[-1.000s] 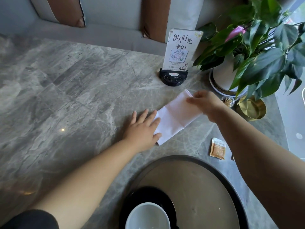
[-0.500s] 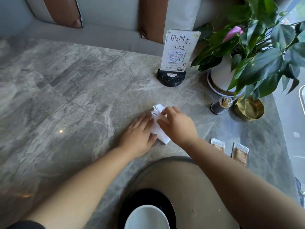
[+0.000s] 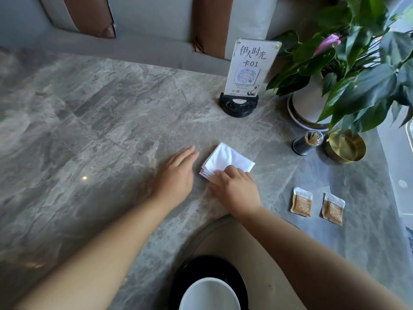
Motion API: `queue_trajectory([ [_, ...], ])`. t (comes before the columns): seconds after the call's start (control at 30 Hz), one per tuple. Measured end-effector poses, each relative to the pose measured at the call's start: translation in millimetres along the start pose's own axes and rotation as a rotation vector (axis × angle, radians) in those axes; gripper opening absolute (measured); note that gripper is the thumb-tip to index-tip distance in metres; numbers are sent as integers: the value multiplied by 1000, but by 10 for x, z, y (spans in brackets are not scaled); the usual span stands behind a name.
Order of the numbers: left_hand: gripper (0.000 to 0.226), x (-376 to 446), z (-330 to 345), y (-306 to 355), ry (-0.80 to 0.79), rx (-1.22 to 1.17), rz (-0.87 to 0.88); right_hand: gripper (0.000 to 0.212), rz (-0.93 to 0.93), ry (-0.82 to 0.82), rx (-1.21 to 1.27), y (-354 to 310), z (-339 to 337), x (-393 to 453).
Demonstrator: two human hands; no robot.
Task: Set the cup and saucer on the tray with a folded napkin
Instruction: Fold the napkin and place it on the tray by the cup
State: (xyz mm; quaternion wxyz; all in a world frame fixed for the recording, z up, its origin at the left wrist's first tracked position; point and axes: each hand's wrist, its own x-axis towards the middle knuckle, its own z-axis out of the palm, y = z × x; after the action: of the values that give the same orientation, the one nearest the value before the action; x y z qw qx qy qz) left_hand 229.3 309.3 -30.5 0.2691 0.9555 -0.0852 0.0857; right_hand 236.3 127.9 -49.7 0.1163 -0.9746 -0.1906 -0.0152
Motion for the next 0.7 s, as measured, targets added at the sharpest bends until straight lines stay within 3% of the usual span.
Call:
queue_trajectory([
  [0.07,45,235,49,82,-52,16,106,19,-42,74,-78,27,55,-57],
  [0.13,50,465,121,156,-224,98,198,20,-79,121,-130,55,68,-84],
  [0.3,59,646,338,18,-554,478,343,30,-196,32,-146,134,-66,-50],
  [0.43,64,441,402,-111,-563,471,293,21,-168,15,-13,304,-184,-47],
  [0.53,64,378,433,-107,-544,441,239,33,-62,-14,-43,396,-163,-53],
  [0.7,64,286,454,-88,-531,394,172,44,-114,-192,-17,486,-91,-123],
])
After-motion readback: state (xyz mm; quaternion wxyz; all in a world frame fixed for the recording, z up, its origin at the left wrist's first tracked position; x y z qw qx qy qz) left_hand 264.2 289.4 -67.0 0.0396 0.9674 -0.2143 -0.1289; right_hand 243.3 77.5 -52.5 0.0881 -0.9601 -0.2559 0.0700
